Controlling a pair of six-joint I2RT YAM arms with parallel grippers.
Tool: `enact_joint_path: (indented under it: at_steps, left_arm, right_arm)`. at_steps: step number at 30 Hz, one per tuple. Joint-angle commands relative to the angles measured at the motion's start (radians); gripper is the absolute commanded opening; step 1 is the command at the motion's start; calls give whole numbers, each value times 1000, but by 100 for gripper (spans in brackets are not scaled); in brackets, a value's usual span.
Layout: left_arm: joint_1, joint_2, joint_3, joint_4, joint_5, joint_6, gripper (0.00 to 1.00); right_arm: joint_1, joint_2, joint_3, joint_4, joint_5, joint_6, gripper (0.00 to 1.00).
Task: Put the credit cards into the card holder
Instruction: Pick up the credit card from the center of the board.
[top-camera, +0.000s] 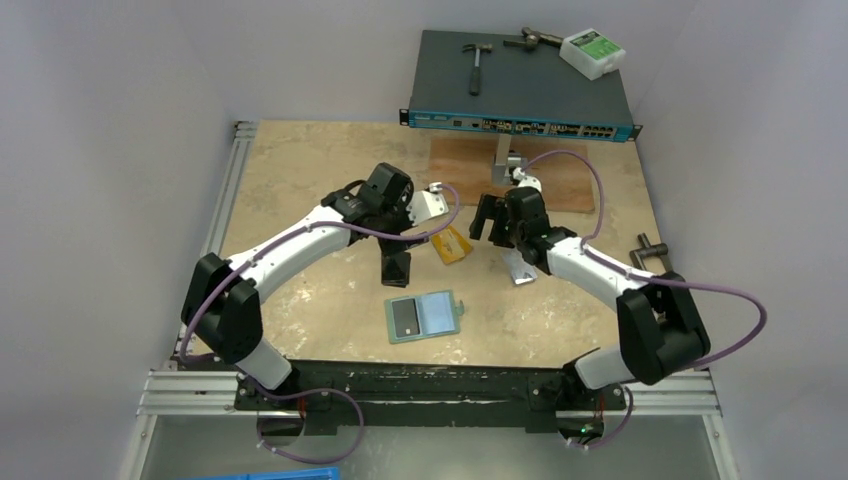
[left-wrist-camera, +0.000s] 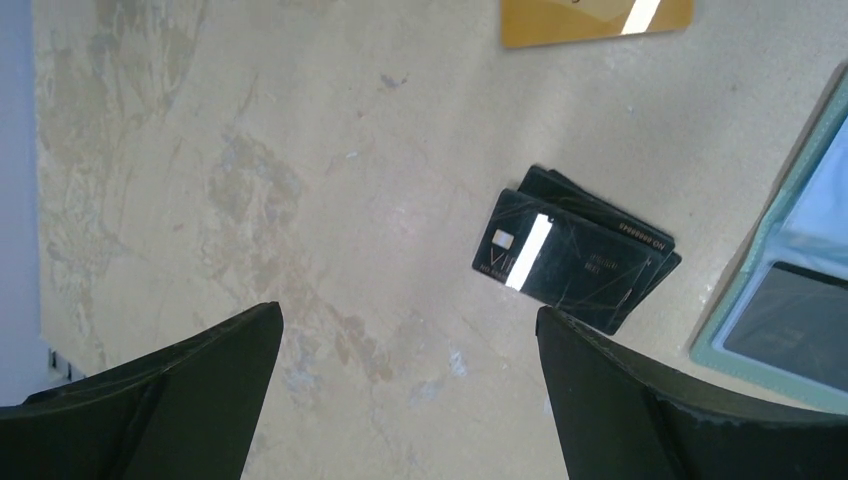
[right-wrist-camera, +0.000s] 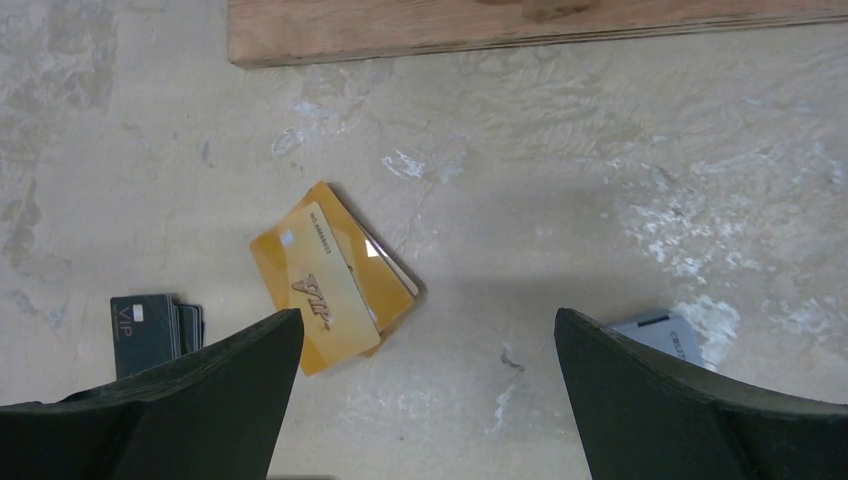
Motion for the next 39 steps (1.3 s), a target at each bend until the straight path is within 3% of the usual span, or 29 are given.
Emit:
enact_joint_path:
  at_steps: [1,12,19,27,39]
  left_arm:
    - [2,16,2,110,94,-12,100]
    - [-56,60,-136,371,42,119,100]
    - [-66,138,-129,454,41,165,100]
    - [-66,139,-146,458,68,175,100]
    - [-44,125,-113,373,75,181,100]
  right_arm:
    - [-4,72,62,130,-72,-25,99]
    - [-1,319,138,255,-130,-20,96]
    - [-1,402,163,323,-209,5,91]
    - [48,399,100,373,-231,45,88]
    - [96,280,-67,444,-140,141,85]
